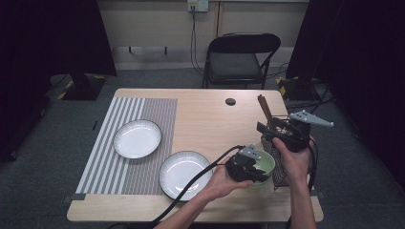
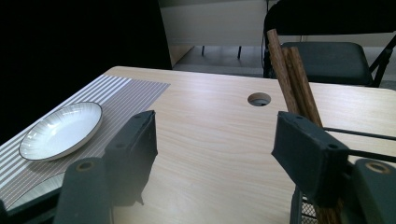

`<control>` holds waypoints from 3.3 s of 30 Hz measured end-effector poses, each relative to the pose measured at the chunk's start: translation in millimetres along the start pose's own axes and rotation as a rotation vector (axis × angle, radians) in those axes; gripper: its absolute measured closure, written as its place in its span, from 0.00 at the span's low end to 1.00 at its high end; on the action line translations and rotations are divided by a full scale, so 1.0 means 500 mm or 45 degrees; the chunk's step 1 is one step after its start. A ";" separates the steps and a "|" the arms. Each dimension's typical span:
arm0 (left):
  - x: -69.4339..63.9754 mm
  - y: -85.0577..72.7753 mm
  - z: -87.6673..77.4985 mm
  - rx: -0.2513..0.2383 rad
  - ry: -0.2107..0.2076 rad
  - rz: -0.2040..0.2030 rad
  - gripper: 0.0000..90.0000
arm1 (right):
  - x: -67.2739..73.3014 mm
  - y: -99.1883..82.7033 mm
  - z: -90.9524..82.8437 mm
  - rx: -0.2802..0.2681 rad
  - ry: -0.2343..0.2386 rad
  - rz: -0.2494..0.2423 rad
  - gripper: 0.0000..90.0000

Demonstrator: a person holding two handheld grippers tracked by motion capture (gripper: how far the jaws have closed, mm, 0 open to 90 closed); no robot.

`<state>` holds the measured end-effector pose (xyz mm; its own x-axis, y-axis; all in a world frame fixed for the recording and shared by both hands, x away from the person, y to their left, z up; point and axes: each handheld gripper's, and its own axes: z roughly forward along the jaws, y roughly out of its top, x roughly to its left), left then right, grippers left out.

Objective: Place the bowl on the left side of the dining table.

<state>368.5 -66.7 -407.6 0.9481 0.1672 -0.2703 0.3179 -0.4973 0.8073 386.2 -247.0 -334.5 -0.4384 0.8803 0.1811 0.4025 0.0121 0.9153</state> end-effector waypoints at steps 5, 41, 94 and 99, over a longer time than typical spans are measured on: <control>0.012 0.003 -0.010 -0.059 -0.059 -0.073 0.92 | 0.004 0.000 0.001 -0.006 0.000 -0.008 0.33; 0.027 0.006 -0.024 -0.076 -0.100 -0.123 0.78 | -0.002 0.005 -0.008 -0.033 -0.009 -0.012 0.34; 0.012 0.026 -0.041 0.028 -0.084 -0.036 0.93 | -0.015 0.010 -0.025 -0.055 -0.031 -0.019 0.31; 0.016 0.023 -0.062 -0.020 -0.090 -0.060 0.93 | -0.014 0.013 -0.029 -0.066 -0.033 -0.020 0.30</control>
<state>379.9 -44.7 -384.1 0.9298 0.1294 -0.3444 0.3629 -0.4770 0.8005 380.1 -259.9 -324.5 -0.4230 0.8923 0.1575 0.3535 0.0024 0.9354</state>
